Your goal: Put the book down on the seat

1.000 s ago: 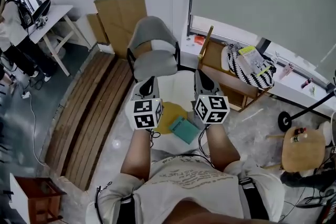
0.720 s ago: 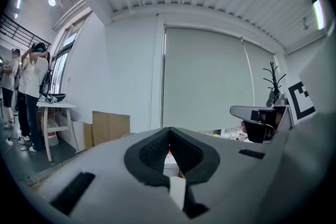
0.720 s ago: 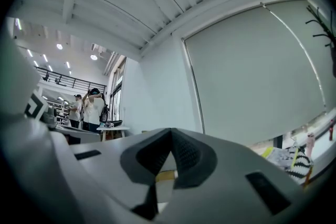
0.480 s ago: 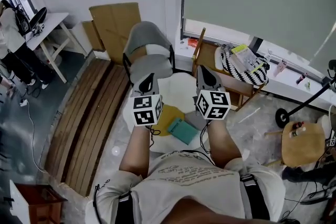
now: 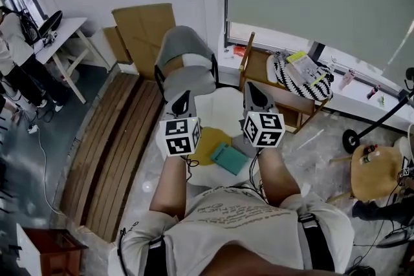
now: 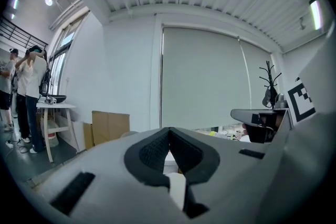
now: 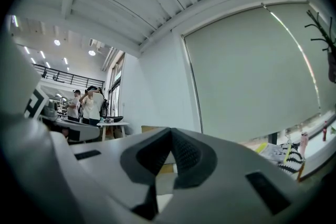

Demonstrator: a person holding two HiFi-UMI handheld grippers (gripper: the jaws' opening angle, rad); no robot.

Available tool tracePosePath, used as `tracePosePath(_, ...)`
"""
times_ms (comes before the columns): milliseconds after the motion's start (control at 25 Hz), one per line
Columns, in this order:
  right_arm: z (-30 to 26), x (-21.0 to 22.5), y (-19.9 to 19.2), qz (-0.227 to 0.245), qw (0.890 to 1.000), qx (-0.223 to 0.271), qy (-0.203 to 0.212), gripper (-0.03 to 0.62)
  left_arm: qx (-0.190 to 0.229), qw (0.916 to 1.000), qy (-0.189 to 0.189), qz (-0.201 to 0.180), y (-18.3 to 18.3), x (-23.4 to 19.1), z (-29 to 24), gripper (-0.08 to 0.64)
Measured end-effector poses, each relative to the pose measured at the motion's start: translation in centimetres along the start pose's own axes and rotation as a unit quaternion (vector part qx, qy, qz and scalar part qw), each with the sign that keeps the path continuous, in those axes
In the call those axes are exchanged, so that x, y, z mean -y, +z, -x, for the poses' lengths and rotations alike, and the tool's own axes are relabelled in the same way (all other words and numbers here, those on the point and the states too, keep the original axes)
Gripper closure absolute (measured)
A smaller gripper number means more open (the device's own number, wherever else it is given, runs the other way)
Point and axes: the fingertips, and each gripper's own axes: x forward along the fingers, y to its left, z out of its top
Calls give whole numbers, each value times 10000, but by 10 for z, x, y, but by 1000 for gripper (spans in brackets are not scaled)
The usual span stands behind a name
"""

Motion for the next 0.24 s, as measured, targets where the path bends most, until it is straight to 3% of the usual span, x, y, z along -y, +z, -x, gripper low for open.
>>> tracePosePath(240, 1, -8, -3, 67, 9999, -39, 64, 565, -47, 9999, 89, 60, -7, -7, 4, 538)
